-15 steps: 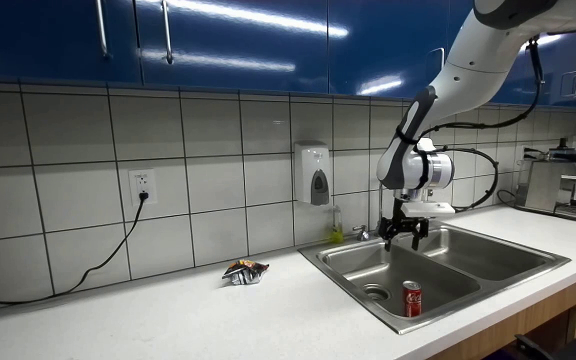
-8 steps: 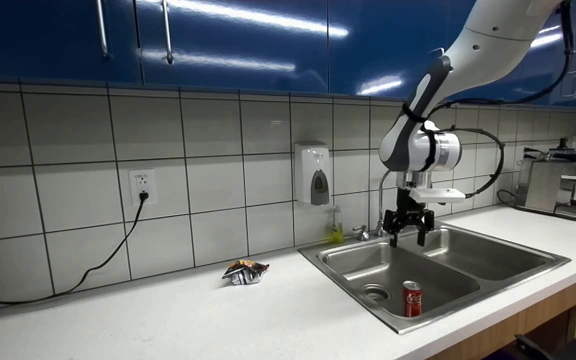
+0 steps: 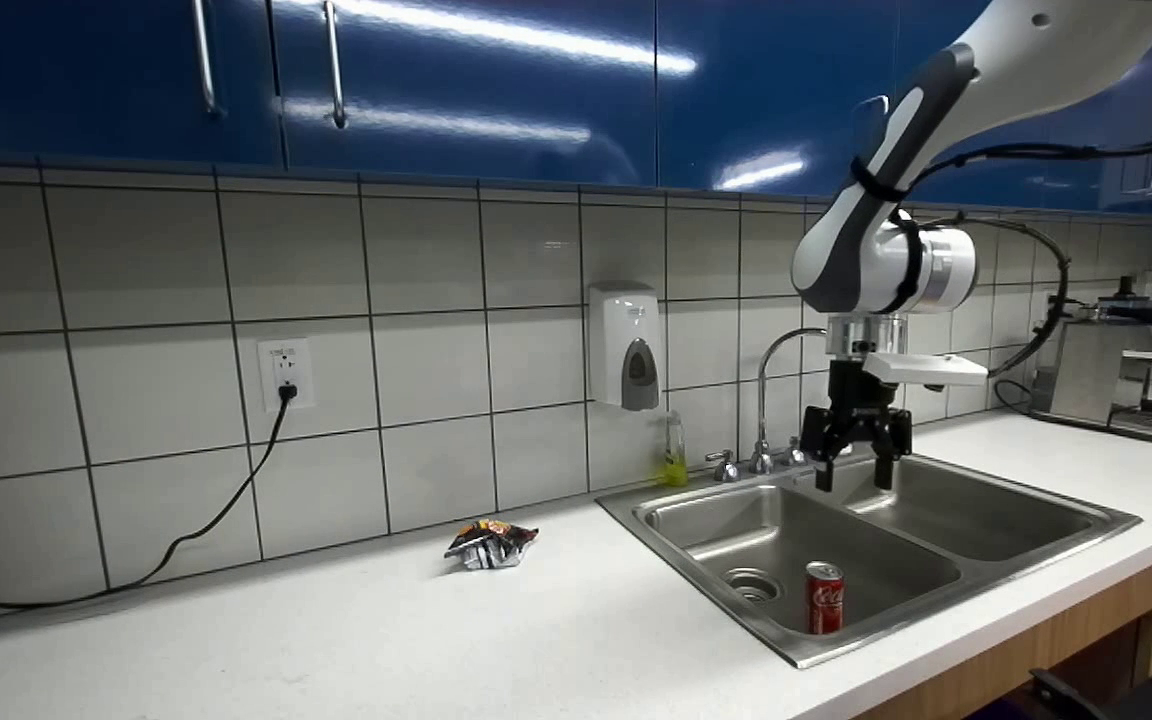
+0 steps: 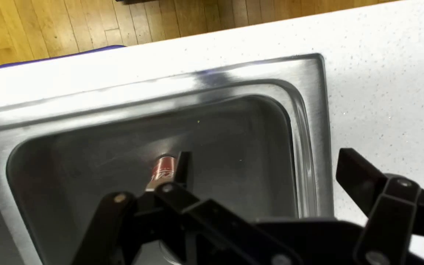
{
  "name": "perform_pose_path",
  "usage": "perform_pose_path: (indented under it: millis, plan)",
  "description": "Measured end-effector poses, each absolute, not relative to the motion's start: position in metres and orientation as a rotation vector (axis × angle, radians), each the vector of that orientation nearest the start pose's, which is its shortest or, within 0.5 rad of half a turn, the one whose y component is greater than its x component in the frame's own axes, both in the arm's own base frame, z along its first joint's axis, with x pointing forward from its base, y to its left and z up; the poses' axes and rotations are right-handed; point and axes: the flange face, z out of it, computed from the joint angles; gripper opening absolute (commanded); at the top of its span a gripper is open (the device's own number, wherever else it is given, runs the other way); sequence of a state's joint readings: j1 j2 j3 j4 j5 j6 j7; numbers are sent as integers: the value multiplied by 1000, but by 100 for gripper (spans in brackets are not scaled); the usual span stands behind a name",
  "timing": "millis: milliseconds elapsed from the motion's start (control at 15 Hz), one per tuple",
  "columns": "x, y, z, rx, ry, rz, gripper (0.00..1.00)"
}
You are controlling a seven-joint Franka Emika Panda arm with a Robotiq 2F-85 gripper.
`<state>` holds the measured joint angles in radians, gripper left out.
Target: Put the can in the left sink
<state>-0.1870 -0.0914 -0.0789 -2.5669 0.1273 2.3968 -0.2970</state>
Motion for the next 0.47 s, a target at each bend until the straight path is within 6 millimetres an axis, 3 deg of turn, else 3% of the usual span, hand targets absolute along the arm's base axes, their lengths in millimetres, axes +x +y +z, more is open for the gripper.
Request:
perform_pose_path:
  millis: [467]
  plan:
    - [381, -120, 319, -3002, 134, 88, 100]
